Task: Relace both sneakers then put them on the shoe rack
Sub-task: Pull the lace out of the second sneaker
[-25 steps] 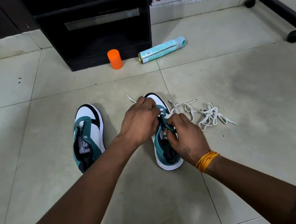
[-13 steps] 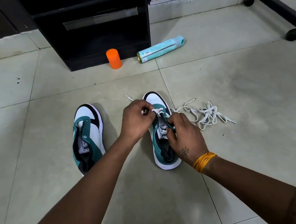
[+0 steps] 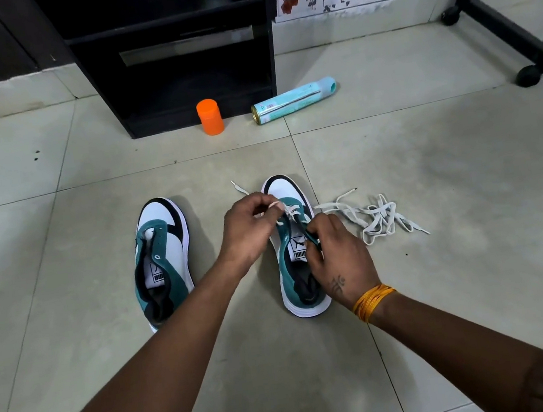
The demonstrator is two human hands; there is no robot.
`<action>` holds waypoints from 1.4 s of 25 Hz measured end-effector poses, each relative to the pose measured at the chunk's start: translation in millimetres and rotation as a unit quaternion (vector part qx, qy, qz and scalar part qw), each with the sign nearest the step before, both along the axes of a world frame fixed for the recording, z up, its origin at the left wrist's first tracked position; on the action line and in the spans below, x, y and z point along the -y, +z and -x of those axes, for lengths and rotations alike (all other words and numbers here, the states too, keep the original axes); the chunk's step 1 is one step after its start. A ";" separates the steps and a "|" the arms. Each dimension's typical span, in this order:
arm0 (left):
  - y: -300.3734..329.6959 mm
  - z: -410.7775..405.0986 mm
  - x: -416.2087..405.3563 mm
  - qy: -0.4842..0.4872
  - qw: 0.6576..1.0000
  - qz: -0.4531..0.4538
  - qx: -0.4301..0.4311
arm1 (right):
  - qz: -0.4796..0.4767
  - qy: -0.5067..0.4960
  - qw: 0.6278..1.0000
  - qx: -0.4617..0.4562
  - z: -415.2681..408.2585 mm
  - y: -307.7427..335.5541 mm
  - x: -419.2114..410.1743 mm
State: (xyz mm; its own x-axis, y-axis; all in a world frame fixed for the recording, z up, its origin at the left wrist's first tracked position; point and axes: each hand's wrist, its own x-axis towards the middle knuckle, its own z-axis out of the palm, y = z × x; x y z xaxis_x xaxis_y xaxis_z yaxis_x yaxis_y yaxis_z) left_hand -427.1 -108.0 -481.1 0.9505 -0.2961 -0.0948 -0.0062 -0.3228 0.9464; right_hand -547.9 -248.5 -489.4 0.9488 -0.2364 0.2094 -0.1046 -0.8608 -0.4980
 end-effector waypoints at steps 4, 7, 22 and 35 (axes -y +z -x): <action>2.8 -9.2 -12.1 -0.147 0.884 -0.227 0.382 | 0.004 -0.001 1.000 -0.005 1.2 -0.2 -0.1; 11.9 -9.4 -7.6 -0.195 0.786 -0.311 0.498 | 0.007 -0.006 1.000 -0.011 0.4 0.2 0.3; 15.1 -11.1 -7.5 -0.223 0.777 -0.358 0.467 | 0.041 -0.036 0.998 -0.032 2.3 -1.9 -5.3; 18.9 -6.5 -10.2 -0.248 0.744 -0.451 0.425 | 0.051 -0.035 0.997 -0.036 0.0 -3.8 -5.9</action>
State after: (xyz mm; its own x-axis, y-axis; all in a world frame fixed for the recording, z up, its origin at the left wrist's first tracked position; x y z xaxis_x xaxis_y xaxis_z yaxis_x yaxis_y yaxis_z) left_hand -420.6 -97.8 -462.2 0.5751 -0.8113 0.1054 -0.8096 -0.5829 -0.0694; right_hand -547.9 -242.5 -493.2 0.9443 -0.2830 0.1677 -0.1980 -0.8960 -0.3975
